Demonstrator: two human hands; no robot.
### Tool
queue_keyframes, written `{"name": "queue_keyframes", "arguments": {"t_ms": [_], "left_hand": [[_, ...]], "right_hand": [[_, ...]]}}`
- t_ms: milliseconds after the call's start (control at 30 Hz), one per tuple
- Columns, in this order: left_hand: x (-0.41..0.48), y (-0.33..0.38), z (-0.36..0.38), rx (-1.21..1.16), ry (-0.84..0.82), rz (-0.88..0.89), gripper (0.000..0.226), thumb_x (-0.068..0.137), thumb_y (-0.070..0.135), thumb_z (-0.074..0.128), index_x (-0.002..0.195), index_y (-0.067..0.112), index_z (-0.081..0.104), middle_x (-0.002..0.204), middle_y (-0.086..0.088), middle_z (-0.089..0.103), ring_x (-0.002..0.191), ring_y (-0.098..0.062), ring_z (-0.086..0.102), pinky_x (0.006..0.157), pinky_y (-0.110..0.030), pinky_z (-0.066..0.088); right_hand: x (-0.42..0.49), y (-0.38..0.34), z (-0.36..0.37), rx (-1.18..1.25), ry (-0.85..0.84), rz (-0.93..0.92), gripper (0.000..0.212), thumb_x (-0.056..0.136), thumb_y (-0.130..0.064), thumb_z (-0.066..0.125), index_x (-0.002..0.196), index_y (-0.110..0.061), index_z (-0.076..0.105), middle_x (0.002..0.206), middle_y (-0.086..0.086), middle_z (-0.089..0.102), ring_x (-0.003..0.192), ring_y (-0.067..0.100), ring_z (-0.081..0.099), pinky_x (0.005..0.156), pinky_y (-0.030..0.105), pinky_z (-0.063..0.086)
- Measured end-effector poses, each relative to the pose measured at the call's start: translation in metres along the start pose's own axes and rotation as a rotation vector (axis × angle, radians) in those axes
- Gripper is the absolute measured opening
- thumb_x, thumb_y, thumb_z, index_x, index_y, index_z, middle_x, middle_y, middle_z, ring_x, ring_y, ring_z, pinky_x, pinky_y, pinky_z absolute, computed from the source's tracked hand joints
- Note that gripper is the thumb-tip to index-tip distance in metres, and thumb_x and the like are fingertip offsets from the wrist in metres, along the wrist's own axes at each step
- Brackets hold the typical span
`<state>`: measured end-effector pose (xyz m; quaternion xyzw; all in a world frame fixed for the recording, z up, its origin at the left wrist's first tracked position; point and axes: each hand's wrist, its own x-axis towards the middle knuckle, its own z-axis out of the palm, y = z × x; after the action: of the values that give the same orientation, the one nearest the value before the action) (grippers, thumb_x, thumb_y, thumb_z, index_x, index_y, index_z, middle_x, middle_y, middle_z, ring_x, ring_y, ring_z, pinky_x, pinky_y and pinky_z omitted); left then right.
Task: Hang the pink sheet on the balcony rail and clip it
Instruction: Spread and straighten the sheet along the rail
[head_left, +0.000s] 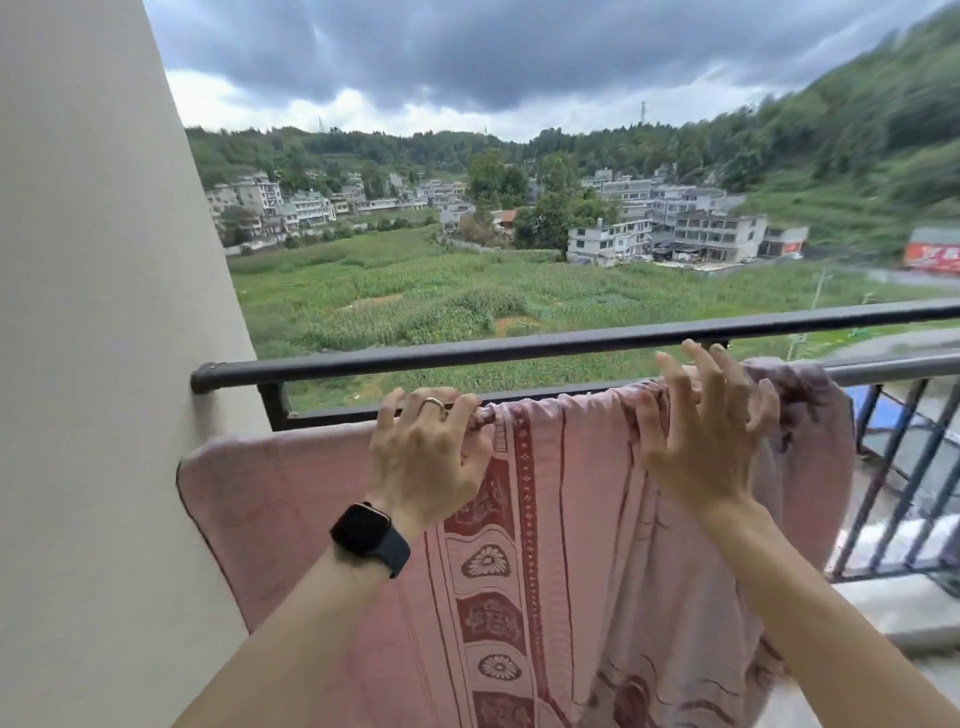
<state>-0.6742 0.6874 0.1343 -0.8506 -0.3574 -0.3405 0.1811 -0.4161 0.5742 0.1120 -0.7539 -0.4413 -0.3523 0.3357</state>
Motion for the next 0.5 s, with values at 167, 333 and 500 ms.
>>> {"name": "queue_keyframes", "arguments": {"t_ms": [167,333,500], "left_hand": [[0.009,0.029,0.014,-0.016,-0.024,-0.137,0.044,0.096,0.051,0.035,0.112,0.023,0.064,0.087,-0.003,0.072,0.086,-0.025,0.064,0.088,-0.041,0.040],[0.002,0.009,0.015,0.032,0.032,-0.253,0.060,0.098,0.055,0.022,0.105,0.016,0.067,0.076,-0.010,0.070,0.079,-0.030,0.064,0.081,-0.043,0.042],[0.003,0.004,0.009,0.098,0.015,-0.273,0.063,0.097,0.054,0.020,0.101,0.014,0.069,0.082,-0.016,0.070,0.081,-0.035,0.062,0.077,-0.046,0.042]], "right_hand": [[0.026,0.069,0.003,0.046,-0.030,-0.285,0.041,0.100,-0.050,0.041,0.105,-0.019,0.067,0.111,0.010,0.057,0.100,0.031,0.052,0.087,0.050,0.042],[0.071,0.119,-0.003,0.084,0.042,-0.242,0.034,0.103,-0.035,0.048,0.089,-0.008,0.062,0.087,0.012,0.058,0.078,0.030,0.056,0.062,0.038,0.045],[0.072,0.206,-0.019,0.012,-0.049,0.114,0.043,0.101,-0.042,0.037,0.096,-0.010,0.066,0.103,0.013,0.058,0.102,0.032,0.045,0.086,0.044,0.033]]}}
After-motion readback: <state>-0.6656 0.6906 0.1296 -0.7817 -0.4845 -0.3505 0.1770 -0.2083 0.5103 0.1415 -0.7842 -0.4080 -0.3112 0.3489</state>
